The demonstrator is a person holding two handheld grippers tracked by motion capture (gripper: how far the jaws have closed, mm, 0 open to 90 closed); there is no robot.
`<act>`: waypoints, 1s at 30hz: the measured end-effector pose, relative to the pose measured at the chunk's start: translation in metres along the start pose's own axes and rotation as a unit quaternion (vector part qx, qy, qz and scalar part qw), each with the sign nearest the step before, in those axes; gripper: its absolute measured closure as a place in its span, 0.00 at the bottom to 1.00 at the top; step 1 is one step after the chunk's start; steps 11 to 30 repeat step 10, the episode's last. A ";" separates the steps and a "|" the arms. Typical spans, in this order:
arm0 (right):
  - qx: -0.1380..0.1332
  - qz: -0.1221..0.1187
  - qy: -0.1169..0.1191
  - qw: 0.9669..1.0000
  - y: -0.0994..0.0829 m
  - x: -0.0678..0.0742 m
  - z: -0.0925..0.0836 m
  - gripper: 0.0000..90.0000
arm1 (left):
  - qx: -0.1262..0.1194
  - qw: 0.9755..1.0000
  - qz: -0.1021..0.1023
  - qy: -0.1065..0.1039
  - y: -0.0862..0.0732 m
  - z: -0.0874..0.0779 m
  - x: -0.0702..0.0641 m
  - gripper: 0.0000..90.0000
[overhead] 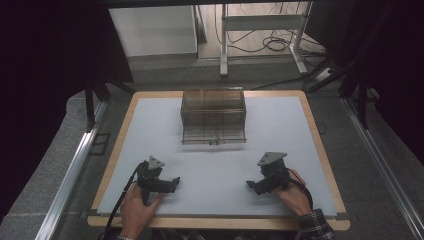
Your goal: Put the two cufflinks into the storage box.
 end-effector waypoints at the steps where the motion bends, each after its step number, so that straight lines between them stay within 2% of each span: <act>1: -0.003 0.007 0.004 1.000 -0.001 -0.001 0.000 0.00 | 0.000 1.000 0.000 0.000 0.000 0.000 0.000 0.00; 4: -0.013 0.017 0.008 1.000 -0.003 -0.002 0.000 0.00 | 0.000 1.000 0.000 0.000 0.000 0.000 0.000 0.00; 30: -0.014 0.016 0.007 1.000 -0.004 -0.002 0.001 0.00 | -0.003 1.000 -0.002 0.000 0.000 0.000 -0.001 0.00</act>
Point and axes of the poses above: each handheld gripper's, and its own axes: z roughly forward along the jaws, y roughly out of its top, x roughly to its left, the point moved 5 cm from there along z, roughly forward along the jaws, and after that the axes turned 5 degrees about -y, right-handed, at the moved point
